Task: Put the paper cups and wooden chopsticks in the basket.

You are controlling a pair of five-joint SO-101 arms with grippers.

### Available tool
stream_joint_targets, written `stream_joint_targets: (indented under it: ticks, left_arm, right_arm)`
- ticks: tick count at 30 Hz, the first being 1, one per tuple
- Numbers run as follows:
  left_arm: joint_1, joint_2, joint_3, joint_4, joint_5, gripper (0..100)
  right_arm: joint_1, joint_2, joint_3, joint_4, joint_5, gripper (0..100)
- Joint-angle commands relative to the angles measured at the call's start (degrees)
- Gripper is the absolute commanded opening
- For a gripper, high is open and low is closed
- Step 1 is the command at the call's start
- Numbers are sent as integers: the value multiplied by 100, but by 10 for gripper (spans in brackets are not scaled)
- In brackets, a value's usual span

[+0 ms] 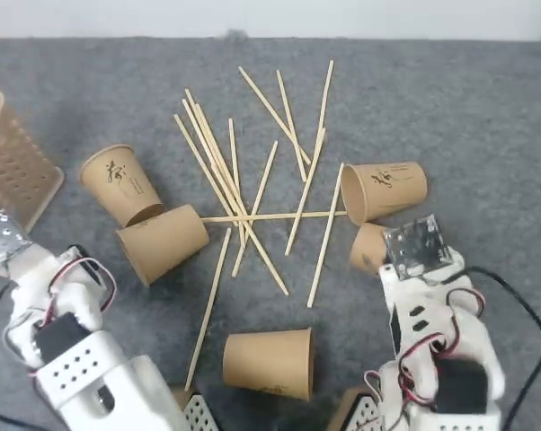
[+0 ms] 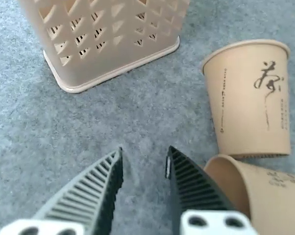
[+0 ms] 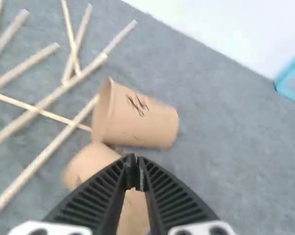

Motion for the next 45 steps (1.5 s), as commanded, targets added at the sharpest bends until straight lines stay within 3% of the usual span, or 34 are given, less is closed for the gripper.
stream_joint_targets:
  ticks: [1,5,10,19,24,35,45]
  left_arm:
    - [-53,642,-189,-633,88,141]
    - [-176,1530,-620,-686,88,141]
    - [-545,2971,-1279,-1037,396,141]
    - [-457,5187,-2484,-1081,695,141]
    - [-413,5380,-2686,-870,677,141]
    - [-308,5407,-2686,-888,659,141]
    - [-308,5415,-2686,-888,651,141]
  right_arm:
    - [-400,2097,-1407,-4,-642,9]
    - [-910,4233,-2954,268,-1029,29]
    - [-1358,6167,-4545,312,-1556,172]
    - [-1815,9182,-6277,-1015,-2040,195]
    - [-1815,10800,-7253,-1807,-2409,195]
    - [-1569,13807,-9829,-1895,-2857,195]
    - [-1701,15055,-11648,-787,-2813,176]
